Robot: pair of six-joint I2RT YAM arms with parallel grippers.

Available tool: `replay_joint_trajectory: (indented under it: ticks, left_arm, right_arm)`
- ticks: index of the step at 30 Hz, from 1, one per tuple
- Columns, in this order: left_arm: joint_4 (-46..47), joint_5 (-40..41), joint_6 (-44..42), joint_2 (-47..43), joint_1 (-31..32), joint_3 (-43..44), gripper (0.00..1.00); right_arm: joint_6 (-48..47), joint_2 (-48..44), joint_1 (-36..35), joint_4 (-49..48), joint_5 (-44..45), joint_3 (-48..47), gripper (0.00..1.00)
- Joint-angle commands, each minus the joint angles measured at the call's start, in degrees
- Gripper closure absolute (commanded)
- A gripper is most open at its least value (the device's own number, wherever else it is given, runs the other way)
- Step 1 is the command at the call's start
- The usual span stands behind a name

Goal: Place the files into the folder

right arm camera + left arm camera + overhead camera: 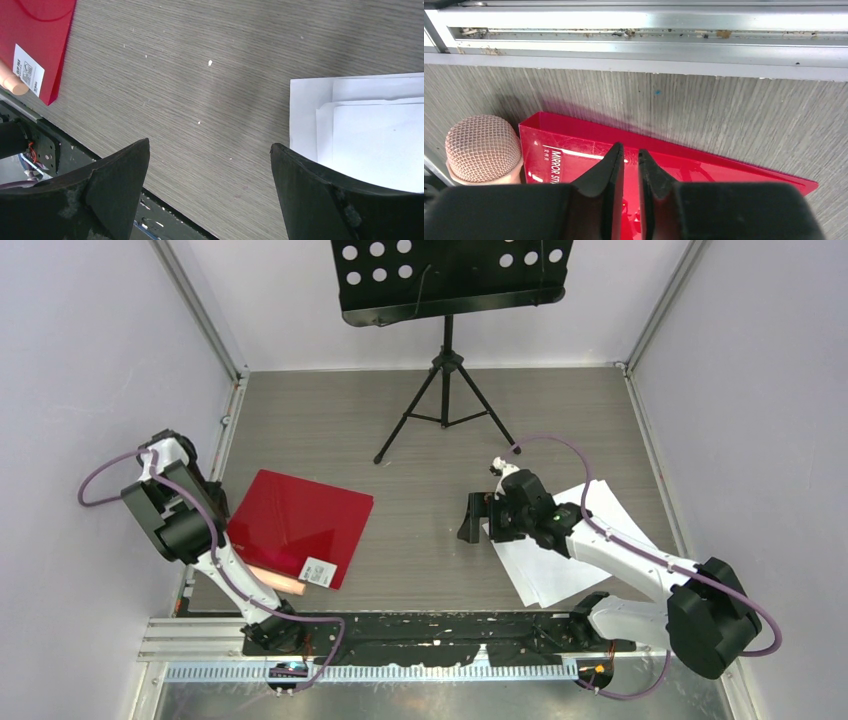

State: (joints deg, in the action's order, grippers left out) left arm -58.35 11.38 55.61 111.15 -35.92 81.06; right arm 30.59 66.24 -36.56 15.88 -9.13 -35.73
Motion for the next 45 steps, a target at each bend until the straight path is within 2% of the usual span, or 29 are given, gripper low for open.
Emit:
replay_joint_trajectory:
  ticks: [1, 5, 13, 18, 22, 26, 27, 28, 29, 30, 31, 32, 33, 37, 45]
  left_arm:
    - [4.4, 1.9, -5.4, 2.3, -4.1, 0.5, 0.88]
    - [2.6, 3.5, -8.8, 3.8, -4.5, 2.6, 1.0]
    - [1.2, 2.3, -16.2, 5.6, -5.1, 4.0, 1.0]
    - [1.5, 0.9, -17.9, 4.9, -5.0, 2.2, 1.0]
    - [2.0, -1.9, -20.1, 5.1, -4.3, 1.8, 1.0]
    - [2.6, -8.7, -21.0, 5.8, -3.6, 2.5, 1.0]
    - [3.1, -10.2, -21.7, 5.7, -3.6, 2.8, 0.9]
    - [4.0, -12.8, -22.7, 5.7, -3.7, 3.0, 0.75]
    - [4.0, -13.7, -22.7, 5.6, -3.7, 3.3, 0.58]
    - [4.4, -14.1, -22.7, 5.5, -3.9, 3.1, 0.34]
    - [5.6, -15.0, -22.6, 5.1, -4.3, 2.5, 0.18]
    - [6.2, -15.2, -22.4, 5.0, -4.6, 2.0, 0.1]
    - [6.6, -14.7, -21.8, 5.0, -5.2, 1.7, 0.06]
    - [7.2, -12.8, -22.9, 6.0, -6.3, 2.7, 0.01]
    - [10.6, -23.6, -23.0, 10.1, -11.7, 5.1, 0.0]
  right_arm:
    - [1.1, -1.6, -0.4, -2.0, 0.2, 0.7, 0.04]
    - [1.5, -2.0, -0.5, -2.8, 0.3, 1.6, 0.04]
    - [1.7, -2.7, -0.7, -3.3, 0.2, 2.6, 0.04]
    - [2.1, -2.9, -0.8, -4.4, -0.2, 3.5, 0.04]
    - [2.1, -3.5, -1.0, -4.5, -0.1, 3.7, 0.04]
    - [1.9, -3.2, -1.2, -4.6, 0.0, 3.0, 0.04]
    - [1.9, -3.0, -1.3, -4.3, 0.0, 2.2, 0.04]
    - [1.7, -2.9, -1.6, -3.9, 0.2, 1.5, 0.04]
    - [1.5, -3.0, -1.7, -3.5, 0.3, 1.2, 0.04]
    - [1.5, -3.1, -1.9, -3.4, 0.6, 0.8, 0.04]
    - [1.4, -3.2, -2.0, -3.3, 0.6, 0.5, 0.04]
    - [1.3, -3.2, -2.1, -3.2, 0.7, 0.3, 0.04]
    - [1.3, -3.1, -2.2, -3.0, 0.7, 0.0, 0.04]
    - [1.1, -2.3, -2.3, -3.0, 0.9, -0.7, 0.04]
    - [0.5, -0.8, -3.5, -4.1, 1.5, -1.8, 0.04]
